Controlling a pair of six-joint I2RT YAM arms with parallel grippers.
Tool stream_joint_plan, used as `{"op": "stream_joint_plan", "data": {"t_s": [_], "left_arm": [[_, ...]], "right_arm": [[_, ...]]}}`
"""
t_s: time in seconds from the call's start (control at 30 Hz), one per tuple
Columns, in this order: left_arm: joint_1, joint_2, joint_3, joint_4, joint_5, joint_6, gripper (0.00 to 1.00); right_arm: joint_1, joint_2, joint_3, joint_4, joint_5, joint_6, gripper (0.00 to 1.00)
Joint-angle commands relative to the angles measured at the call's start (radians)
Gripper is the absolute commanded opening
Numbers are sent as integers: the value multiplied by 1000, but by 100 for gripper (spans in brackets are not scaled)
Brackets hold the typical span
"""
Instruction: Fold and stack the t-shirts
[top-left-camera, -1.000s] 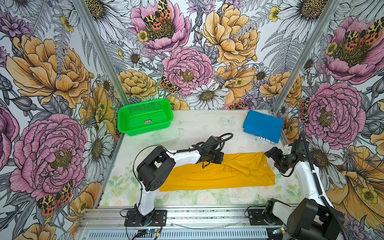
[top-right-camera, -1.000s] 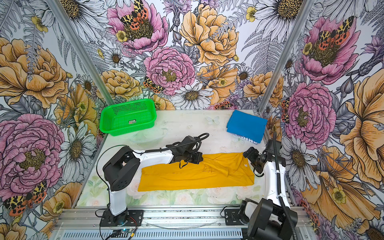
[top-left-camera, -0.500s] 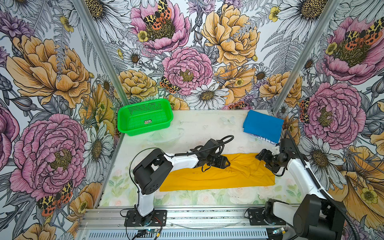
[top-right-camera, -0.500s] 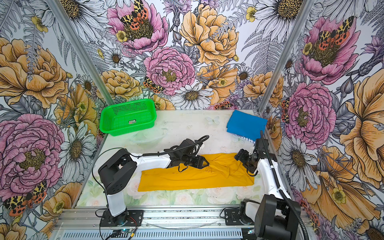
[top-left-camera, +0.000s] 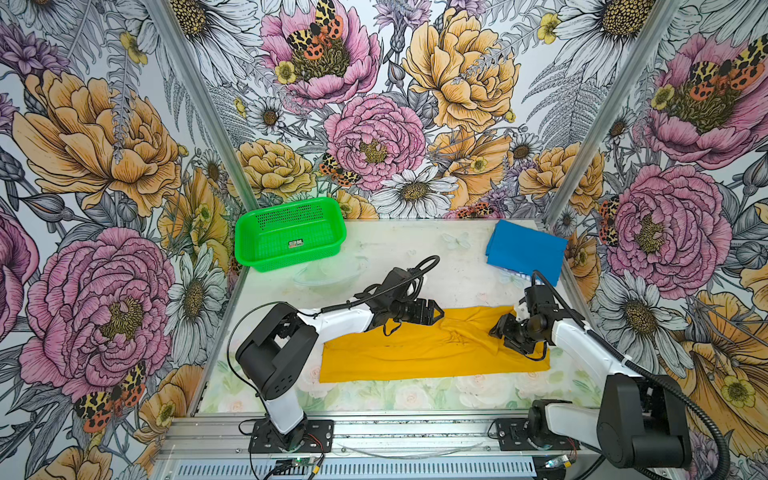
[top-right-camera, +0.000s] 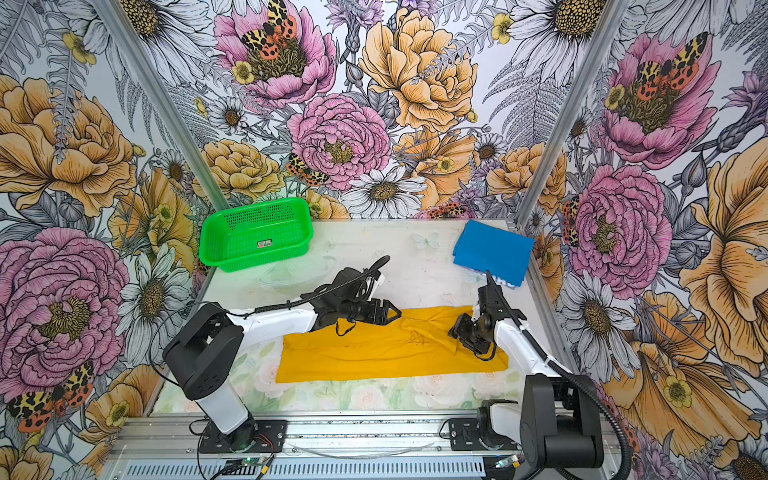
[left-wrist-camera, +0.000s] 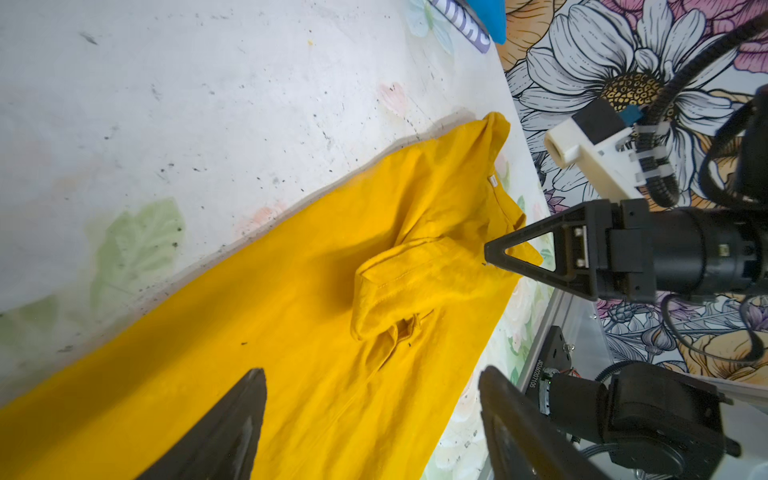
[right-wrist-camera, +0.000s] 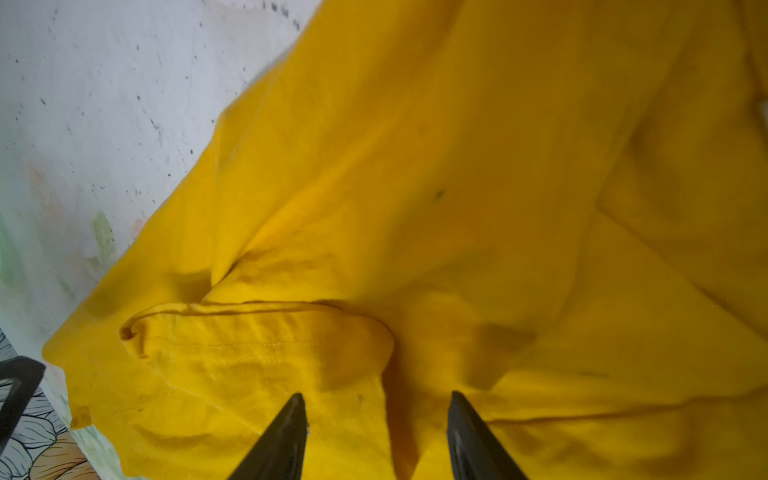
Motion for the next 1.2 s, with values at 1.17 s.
{"op": "stream_joint_plan", "data": {"t_s": [1.17], "left_arm": [[-153,196,195,2,87,62,80]], "right_arm": [[59,-208,280,-393,355,-3,0]]}}
